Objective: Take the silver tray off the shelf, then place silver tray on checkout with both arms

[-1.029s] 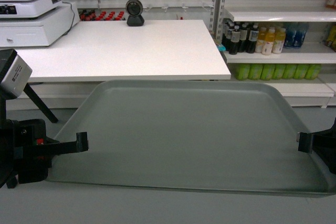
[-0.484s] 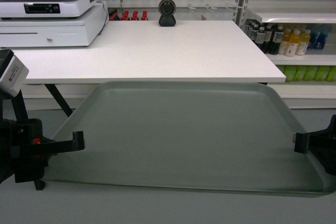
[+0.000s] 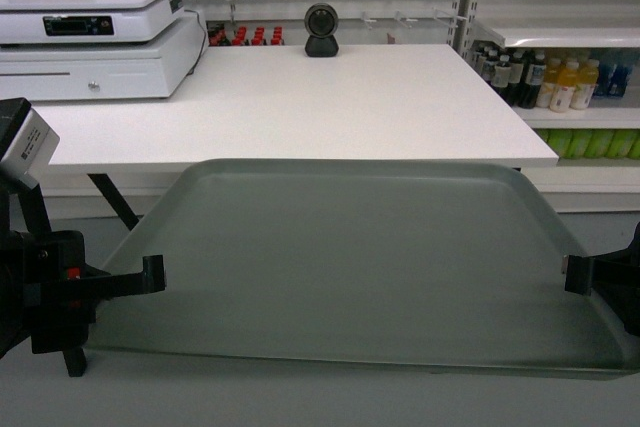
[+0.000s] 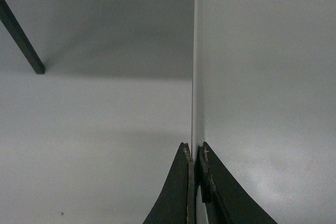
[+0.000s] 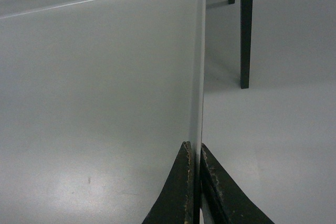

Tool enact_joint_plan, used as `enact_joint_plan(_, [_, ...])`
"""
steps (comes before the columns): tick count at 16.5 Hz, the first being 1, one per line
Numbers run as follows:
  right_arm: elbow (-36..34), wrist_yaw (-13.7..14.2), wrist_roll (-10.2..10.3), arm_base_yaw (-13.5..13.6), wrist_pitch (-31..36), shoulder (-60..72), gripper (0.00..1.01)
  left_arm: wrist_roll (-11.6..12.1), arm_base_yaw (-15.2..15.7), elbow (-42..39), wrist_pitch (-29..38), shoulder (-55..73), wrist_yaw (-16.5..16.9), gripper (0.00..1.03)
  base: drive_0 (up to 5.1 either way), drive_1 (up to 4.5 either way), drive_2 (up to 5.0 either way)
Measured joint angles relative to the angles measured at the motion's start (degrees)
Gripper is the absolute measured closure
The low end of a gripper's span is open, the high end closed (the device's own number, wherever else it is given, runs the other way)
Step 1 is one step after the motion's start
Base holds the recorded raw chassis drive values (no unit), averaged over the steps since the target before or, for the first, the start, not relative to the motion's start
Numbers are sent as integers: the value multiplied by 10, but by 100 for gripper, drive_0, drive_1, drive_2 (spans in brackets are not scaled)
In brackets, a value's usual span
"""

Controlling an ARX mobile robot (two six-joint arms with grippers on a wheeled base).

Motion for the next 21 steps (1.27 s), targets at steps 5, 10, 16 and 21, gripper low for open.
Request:
enact_joint_plan(5, [0,-1,0,-1,3,0,98,0,0,0,5,0,2,100,12,440,-415])
enact_joint_plan(10, [0,-1,0,-3,1,0,98,0,-1,0,2,0,0,100,12,439,-416])
enact_joint_plan(16, [0,-1,0,-3,3,0,98,0,-1,0,3,0,0,100,-1,426,-429])
enact_joint_plan(21, [0,-1,0,-3,3,0,98,0,-1,0,3,1,0,100,-6,309,-322])
